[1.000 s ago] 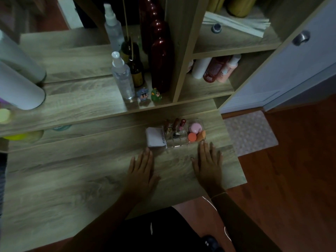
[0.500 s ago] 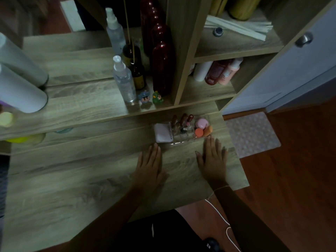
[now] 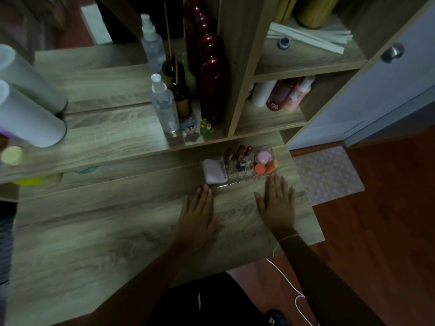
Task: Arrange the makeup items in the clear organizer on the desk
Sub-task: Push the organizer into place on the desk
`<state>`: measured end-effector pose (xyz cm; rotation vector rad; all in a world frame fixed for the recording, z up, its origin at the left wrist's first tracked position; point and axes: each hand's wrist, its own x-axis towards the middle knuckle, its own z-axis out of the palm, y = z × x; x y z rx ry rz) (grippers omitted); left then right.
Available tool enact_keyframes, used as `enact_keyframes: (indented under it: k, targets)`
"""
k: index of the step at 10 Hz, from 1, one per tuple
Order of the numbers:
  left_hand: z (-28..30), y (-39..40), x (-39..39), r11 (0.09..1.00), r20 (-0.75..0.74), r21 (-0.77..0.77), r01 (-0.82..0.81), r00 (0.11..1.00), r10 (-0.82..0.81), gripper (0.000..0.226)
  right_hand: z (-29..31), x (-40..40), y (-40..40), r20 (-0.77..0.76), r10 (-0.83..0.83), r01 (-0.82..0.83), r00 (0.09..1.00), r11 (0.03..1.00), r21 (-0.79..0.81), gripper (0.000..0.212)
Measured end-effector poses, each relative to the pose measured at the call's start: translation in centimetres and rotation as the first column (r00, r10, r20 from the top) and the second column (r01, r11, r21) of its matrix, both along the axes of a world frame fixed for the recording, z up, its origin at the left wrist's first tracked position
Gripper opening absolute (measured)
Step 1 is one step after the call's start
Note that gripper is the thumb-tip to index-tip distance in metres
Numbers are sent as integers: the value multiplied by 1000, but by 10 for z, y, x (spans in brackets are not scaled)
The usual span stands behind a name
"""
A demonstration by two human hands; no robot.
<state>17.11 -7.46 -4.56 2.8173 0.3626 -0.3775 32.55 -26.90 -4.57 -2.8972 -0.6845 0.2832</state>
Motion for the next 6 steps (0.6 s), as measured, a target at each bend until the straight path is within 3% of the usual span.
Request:
enact_keyframes:
  k: [6]
  targets:
    - [-1, -3, -1, 999, 85, 21, -47, 995, 45, 71, -9, -14, 3, -88, -55, 62, 995, 994, 86, 71]
